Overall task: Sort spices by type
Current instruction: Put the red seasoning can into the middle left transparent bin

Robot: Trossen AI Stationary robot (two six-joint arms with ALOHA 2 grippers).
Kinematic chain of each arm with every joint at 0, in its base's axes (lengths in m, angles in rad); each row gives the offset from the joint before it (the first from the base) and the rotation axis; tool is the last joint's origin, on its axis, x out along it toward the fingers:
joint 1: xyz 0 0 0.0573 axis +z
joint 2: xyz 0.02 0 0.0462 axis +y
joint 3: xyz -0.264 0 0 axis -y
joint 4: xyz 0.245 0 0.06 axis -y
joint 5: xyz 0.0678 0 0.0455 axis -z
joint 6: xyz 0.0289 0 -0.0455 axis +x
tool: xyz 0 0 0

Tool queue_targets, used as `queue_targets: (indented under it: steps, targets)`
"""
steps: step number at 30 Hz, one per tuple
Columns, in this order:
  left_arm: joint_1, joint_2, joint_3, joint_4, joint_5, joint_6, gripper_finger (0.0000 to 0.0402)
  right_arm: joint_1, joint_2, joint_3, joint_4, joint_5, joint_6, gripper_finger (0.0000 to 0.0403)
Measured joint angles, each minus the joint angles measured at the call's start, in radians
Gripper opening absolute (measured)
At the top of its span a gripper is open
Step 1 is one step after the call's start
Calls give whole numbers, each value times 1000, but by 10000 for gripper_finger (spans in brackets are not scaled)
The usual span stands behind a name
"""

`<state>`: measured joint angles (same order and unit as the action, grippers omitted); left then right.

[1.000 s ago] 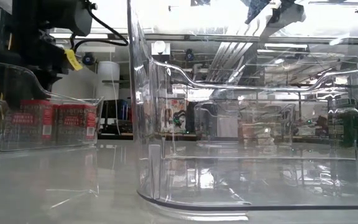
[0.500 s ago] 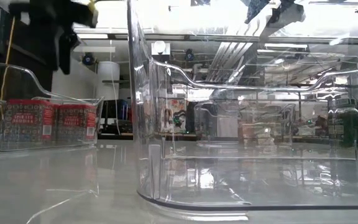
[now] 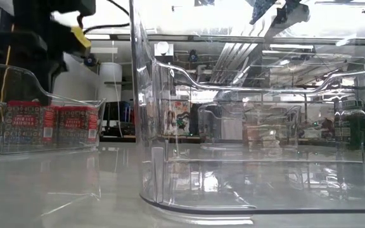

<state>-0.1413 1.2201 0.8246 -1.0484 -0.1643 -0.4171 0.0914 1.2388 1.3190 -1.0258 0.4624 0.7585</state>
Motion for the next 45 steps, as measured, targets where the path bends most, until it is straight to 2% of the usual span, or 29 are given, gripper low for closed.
queue_targets:
  steps: [7, 15, 22, 26, 32, 38, 45]
  targets:
    - [2, 0, -64, -2, -18, -79, 0, 0, 0, 0, 0, 2, 0, 322]
    - [3, 0, -66, 6, -76, -21, 0, 0, 0, 0, 8, 4, 3, 322]
    - [3, 0, -66, -89, -76, 16, 0, 0, 0, 0, 8, 4, 26, 322]
    - [3, 0, -37, -162, -30, -1, 0, 0, 0, 0, 9, 4, 26, 322]
    - [5, 0, -10, -225, 128, 0, 0, 0, 0, 0, 28, 4, 26, 322]
    - [19, 13, -10, -273, 126, -21, 0, 0, 0, 0, 43, 4, 20, 322]
    - [60, 44, -10, -275, 89, 56, 0, 0, 0, 0, 44, 4, 19, 322]
